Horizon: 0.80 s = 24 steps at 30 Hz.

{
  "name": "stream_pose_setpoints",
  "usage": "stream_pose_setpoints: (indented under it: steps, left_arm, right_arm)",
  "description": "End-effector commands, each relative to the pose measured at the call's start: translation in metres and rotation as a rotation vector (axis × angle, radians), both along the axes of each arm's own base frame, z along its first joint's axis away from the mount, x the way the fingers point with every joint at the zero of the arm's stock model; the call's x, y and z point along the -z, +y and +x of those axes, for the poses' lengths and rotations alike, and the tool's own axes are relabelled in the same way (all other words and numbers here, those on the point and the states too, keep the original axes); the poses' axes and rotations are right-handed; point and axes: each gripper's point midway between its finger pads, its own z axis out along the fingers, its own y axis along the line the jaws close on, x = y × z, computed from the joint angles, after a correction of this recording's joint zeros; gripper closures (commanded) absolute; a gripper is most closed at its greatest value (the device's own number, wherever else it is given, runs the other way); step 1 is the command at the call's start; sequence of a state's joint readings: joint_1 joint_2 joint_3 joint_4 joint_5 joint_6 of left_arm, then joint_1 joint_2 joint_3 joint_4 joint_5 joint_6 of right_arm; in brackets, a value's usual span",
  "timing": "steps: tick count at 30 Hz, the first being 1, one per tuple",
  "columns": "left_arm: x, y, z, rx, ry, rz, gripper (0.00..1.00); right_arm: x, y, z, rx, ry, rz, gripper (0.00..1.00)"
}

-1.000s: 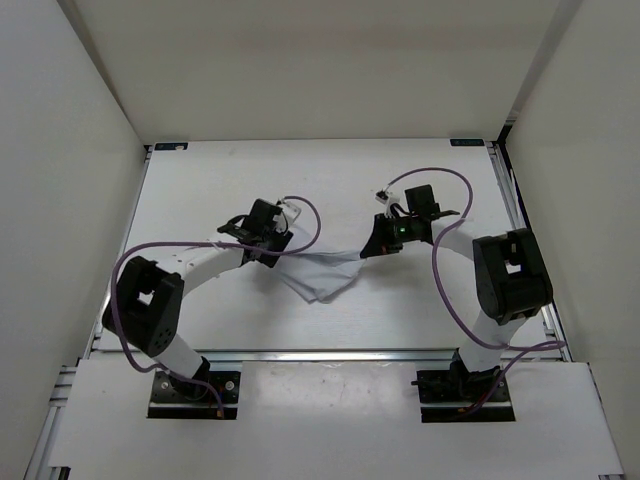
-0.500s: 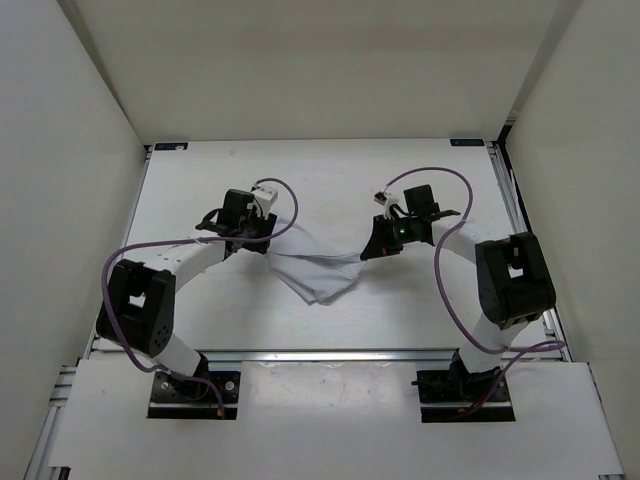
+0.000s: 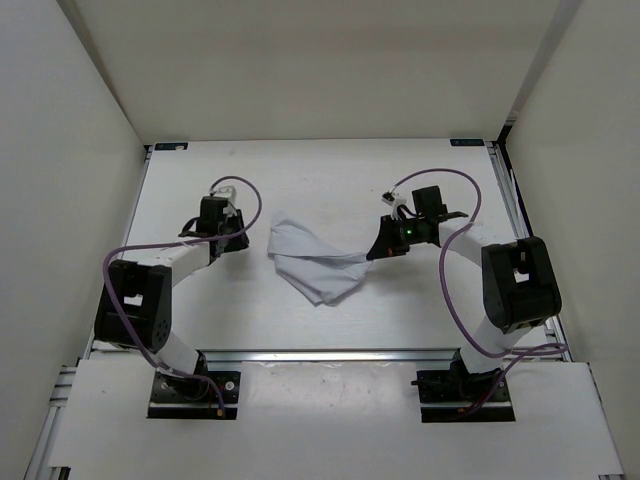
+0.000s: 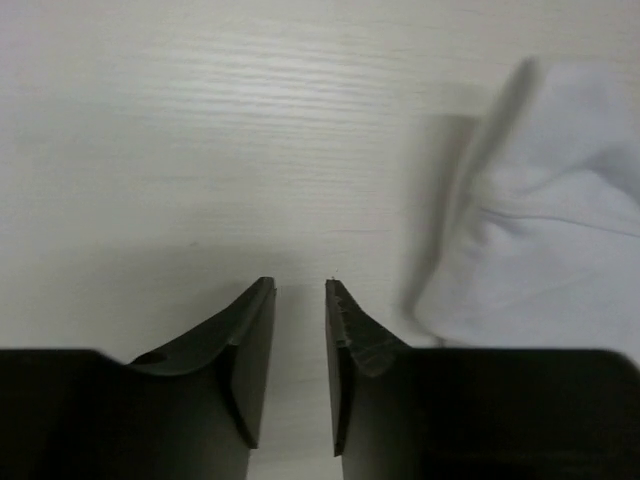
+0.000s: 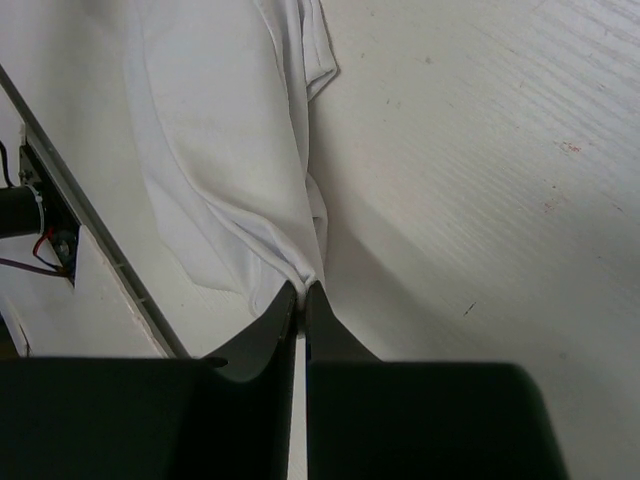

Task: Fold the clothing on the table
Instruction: Flatten the skirt out

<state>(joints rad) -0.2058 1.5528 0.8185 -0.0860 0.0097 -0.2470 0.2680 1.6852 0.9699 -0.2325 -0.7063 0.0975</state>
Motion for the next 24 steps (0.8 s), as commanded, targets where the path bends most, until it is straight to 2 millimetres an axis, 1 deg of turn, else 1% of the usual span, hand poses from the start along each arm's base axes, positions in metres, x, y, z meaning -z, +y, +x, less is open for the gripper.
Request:
stream_pose_setpoints:
  steps: [1, 3, 5, 6, 7, 8, 10, 11, 12, 13, 14, 15, 18, 19, 20, 21, 22, 23, 24]
  left_arm:
    - [-0.003, -0.006, -0.001, -0.106, 0.006, -0.200, 0.59]
    - [0.006, -0.007, -0.003, -0.100, 0.031, -0.145, 0.56]
    - [0.014, -0.015, -0.006, -0.080, 0.058, -0.093, 0.58]
    - [0.019, -0.023, -0.009, -0.063, 0.079, -0.088, 0.58]
    - [0.020, -0.026, -0.008, -0.059, 0.075, -0.089, 0.62]
    - [0.020, -0.035, -0.007, -0.047, 0.077, -0.114, 0.63]
    - [0.028, -0.043, -0.011, -0.037, 0.094, -0.149, 0.68]
    - [0.027, -0.047, -0.011, -0.031, 0.101, -0.174, 0.67]
    - [0.031, -0.046, -0.012, -0.037, 0.116, -0.185, 0.63]
    - [0.028, -0.044, -0.010, -0.052, 0.110, -0.204, 0.58]
    - [0.031, -0.040, -0.013, -0.073, 0.129, -0.231, 0.51]
    - [0.026, -0.040, -0.008, -0.085, 0.111, -0.270, 0.49]
    - [0.022, -0.034, -0.014, -0.101, 0.100, -0.333, 0.48]
    - [0.016, -0.034, -0.011, -0.105, 0.080, -0.361, 0.48]
    - [0.016, -0.034, -0.014, -0.109, 0.080, -0.368, 0.47]
    - [0.016, -0.033, -0.015, -0.108, 0.083, -0.376, 0.47]
    - [0.016, -0.036, -0.015, -0.096, 0.082, -0.376, 0.47]
    - [0.021, -0.033, -0.015, -0.106, 0.095, -0.368, 0.48]
    - [0.022, -0.037, -0.014, -0.094, 0.092, -0.348, 0.47]
  right_arm:
    - [-0.011, 0.000, 0.007, -0.004, -0.038, 0.016, 1.00]
    - [-0.014, 0.002, 0.007, -0.008, -0.043, 0.022, 1.00]
    - [-0.013, 0.003, 0.006, -0.015, -0.038, 0.022, 1.00]
    - [-0.012, 0.004, 0.007, -0.009, -0.032, 0.022, 1.00]
    - [-0.011, 0.003, 0.008, -0.011, -0.030, 0.023, 1.00]
    - [-0.011, 0.004, 0.008, -0.009, -0.027, 0.023, 1.00]
    - [-0.012, 0.003, 0.010, -0.010, -0.025, 0.021, 1.00]
    - [-0.009, 0.002, 0.010, -0.009, -0.023, 0.014, 1.00]
    - [-0.007, 0.002, 0.008, -0.011, -0.013, 0.008, 1.00]
    - [-0.009, 0.003, 0.010, -0.011, -0.019, 0.013, 1.00]
    - [-0.008, 0.003, 0.008, -0.015, -0.013, 0.003, 1.00]
    - [-0.008, 0.001, 0.010, -0.004, -0.012, 0.003, 1.00]
    - [-0.008, 0.002, 0.010, -0.010, -0.016, 0.009, 1.00]
    - [-0.007, 0.002, 0.009, -0.008, -0.004, 0.010, 1.00]
    - [-0.006, 0.001, 0.010, -0.003, -0.004, 0.007, 1.00]
    - [-0.009, 0.003, 0.013, -0.005, -0.008, 0.014, 1.00]
    - [-0.007, 0.004, 0.012, -0.011, -0.003, 0.012, 1.00]
    - [-0.009, 0.003, 0.014, -0.011, -0.009, 0.012, 1.00]
    - [-0.008, 0.005, 0.015, -0.010, -0.002, 0.010, 1.00]
